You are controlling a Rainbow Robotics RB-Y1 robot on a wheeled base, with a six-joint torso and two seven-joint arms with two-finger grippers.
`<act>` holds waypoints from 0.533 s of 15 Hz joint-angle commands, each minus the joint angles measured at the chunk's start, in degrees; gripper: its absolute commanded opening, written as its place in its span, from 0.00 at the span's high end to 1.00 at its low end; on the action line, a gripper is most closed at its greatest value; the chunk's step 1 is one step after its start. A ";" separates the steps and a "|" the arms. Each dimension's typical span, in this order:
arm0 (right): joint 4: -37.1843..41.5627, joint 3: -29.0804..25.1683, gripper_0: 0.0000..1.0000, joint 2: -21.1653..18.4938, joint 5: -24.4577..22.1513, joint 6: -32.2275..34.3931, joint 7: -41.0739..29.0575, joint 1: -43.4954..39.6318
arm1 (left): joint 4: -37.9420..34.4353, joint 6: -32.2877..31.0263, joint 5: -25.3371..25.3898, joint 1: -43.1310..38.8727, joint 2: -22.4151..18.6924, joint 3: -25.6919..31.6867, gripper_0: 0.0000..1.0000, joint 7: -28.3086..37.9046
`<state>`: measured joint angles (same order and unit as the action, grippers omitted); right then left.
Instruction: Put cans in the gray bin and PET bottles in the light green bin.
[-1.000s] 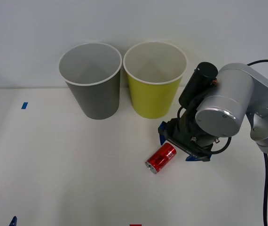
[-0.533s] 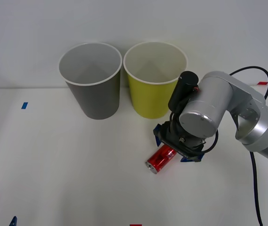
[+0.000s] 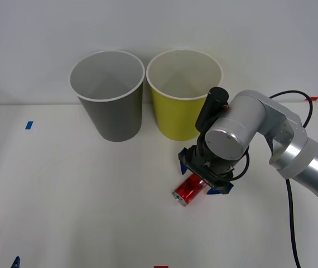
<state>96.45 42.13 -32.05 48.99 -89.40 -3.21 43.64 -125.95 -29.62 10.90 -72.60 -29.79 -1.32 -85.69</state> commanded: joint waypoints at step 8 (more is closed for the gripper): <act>-5.39 2.52 0.22 3.14 -4.17 2.74 -0.22 -0.05 | 0.00 0.00 0.00 0.00 0.00 0.00 0.00 0.00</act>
<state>91.05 44.34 -28.94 45.08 -86.67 -3.50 43.64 -125.95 -29.62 10.90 -72.60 -29.79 -1.32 -85.69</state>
